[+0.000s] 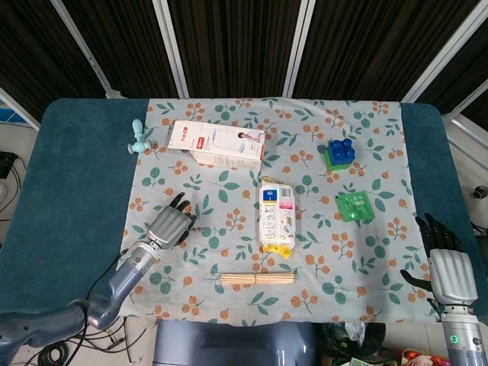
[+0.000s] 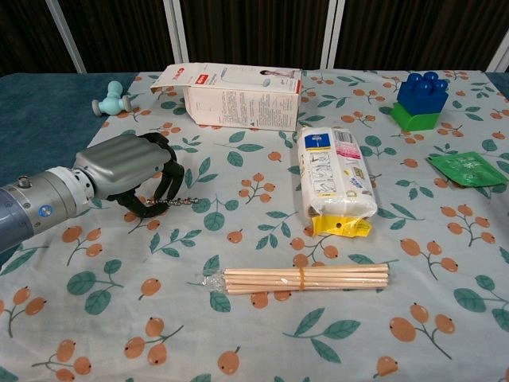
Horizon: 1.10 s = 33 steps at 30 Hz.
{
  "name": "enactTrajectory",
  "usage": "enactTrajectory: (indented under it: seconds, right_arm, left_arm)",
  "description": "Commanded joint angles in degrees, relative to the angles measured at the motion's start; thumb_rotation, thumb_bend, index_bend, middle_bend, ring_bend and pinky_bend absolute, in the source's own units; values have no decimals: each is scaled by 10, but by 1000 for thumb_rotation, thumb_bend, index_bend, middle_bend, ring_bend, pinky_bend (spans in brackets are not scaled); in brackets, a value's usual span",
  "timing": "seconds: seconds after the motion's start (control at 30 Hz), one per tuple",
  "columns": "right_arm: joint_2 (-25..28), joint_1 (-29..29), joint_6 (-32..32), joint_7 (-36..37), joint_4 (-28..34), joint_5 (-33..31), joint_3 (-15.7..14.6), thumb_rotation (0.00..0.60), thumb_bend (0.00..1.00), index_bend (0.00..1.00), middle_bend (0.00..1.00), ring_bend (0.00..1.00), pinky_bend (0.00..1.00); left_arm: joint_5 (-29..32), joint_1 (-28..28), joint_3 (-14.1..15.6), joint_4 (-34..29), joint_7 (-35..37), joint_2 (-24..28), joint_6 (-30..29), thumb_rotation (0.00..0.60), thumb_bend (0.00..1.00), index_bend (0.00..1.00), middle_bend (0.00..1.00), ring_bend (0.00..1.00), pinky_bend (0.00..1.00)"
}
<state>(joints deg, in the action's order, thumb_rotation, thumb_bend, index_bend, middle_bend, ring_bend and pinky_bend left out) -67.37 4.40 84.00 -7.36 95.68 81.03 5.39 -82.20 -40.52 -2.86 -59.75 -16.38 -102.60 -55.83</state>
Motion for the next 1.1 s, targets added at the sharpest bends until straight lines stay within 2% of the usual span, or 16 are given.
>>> enactTrajectory:
  seconds: [0.03, 1.1]
  right_arm:
    - [0, 0, 0, 0, 0, 0, 0, 600, 0, 3, 0, 99, 141]
    - [0, 1, -2, -1, 1, 0, -1, 600, 0, 6, 4, 98, 141]
  left_arm:
    - [0, 0, 0, 0, 0, 0, 0, 600, 401, 543, 581, 180, 87]
    - [3, -1, -2, -2, -12, -3, 4, 600, 401, 542, 583, 180, 87]
